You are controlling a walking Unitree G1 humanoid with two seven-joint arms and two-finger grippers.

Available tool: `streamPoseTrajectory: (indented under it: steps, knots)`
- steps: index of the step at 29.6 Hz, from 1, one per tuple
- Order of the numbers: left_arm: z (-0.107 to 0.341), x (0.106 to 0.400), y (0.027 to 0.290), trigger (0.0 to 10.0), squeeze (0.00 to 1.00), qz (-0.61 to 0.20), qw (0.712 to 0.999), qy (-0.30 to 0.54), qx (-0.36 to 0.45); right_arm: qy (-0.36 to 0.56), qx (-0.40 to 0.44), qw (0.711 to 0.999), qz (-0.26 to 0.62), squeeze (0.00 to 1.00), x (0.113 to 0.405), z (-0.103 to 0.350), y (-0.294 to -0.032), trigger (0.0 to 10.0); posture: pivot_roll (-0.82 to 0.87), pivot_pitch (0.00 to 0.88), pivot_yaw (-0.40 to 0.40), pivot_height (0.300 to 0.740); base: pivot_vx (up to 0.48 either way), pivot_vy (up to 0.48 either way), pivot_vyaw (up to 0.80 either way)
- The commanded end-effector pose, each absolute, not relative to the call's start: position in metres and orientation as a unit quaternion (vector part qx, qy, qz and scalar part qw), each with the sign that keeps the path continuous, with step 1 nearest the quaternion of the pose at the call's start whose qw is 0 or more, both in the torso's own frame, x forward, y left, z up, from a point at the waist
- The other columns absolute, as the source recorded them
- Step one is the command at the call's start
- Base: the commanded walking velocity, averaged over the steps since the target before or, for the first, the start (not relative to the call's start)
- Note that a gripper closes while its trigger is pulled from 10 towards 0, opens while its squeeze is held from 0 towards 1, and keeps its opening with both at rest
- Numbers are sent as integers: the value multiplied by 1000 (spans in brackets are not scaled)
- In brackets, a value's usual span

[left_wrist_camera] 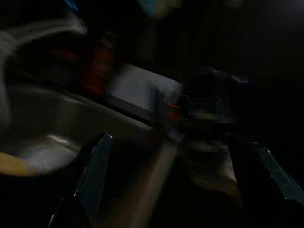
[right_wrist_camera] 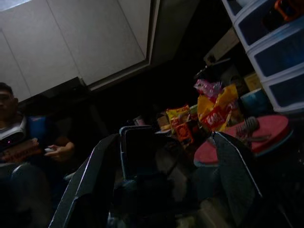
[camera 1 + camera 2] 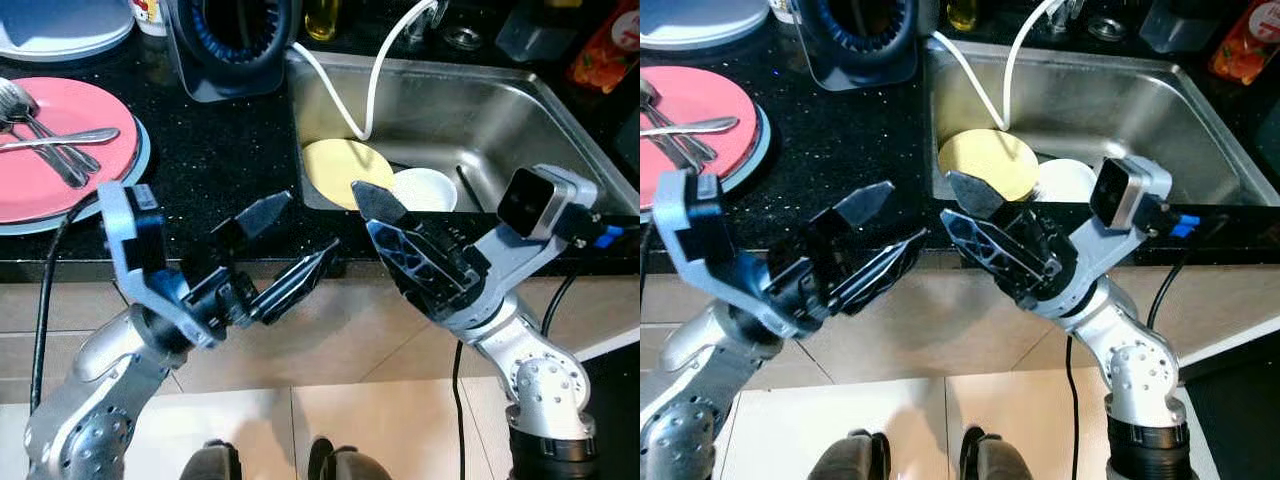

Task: Kitchen organization

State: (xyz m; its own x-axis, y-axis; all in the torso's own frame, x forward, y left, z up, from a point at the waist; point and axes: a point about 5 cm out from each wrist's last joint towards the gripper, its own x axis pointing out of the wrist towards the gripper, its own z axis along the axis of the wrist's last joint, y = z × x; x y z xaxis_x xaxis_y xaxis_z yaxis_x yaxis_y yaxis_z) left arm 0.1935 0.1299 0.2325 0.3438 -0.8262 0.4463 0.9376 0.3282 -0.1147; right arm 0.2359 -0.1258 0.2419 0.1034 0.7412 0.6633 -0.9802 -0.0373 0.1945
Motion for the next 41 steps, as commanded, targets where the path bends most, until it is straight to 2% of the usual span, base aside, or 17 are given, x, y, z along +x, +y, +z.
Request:
streamPoseTrajectory:
  steps: [1,4,8,12,15,19,22,23,24,26,27,28,32,41]
  knots:
    - [231,184,128,10000,0,-591,770,-145,-194,-175,331,663,649,0,233,237,-129,10000,151,137,-71,740,0,0,0]
    - [227,179,130,10000,0,-608,757,-133,-201,-168,328,663,651,0,232,234,-131,10000,148,138,-70,740,0,0,0]
    - [200,161,141,10000,0,-642,729,-65,-229,-113,304,676,662,0,227,210,-135,10000,149,137,-71,740,0,0,0]
    - [190,157,145,10000,0,-641,727,-40,-241,-90,296,682,663,0,226,200,-136,10000,149,139,-69,740,0,0,0]
    - [168,152,151,10000,0,-629,736,9,-251,-54,284,687,667,0,223,187,-138,10000,151,139,-68,740,0,0,0]
    - [163,151,154,10000,0,-623,739,22,-257,-42,281,688,668,0,222,182,-138,10000,151,140,-68,740,0,0,0]
    - [131,151,167,10000,0,-576,773,81,-254,24,241,712,659,0,224,159,-138,10000,153,140,-69,740,0,0,0]
    - [131,151,167,10000,0,-576,773,81,-254,24,241,712,659,0,224,159,-138,10000,153,140,-69,740,0,0,0]
    - [116,154,173,10000,0,-543,797,101,-243,42,229,727,646,0,227,150,-140,10000,153,140,-69,740,0,0,0]
    - [111,156,175,10000,0,-530,806,108,-240,48,225,731,642,0,228,147,-140,10000,153,140,-69,740,0,0,0]
    - [99,161,181,10000,0,-494,828,117,-237,74,205,742,634,0,228,137,-142,10000,152,141,-66,740,0,0,0]
    - [94,164,184,10000,0,-476,838,121,-238,88,194,746,630,0,228,131,-143,10000,152,141,-66,740,0,0,0]
    - [76,168,190,10000,0,-439,857,138,-231,119,183,756,617,0,226,117,-147,10000,150,139,-67,740,0,0,0]
    - [45,169,194,10000,0,-399,874,180,-213,185,165,771,587,0,220,83,-159,10000,140,130,-67,740,0,0,0]
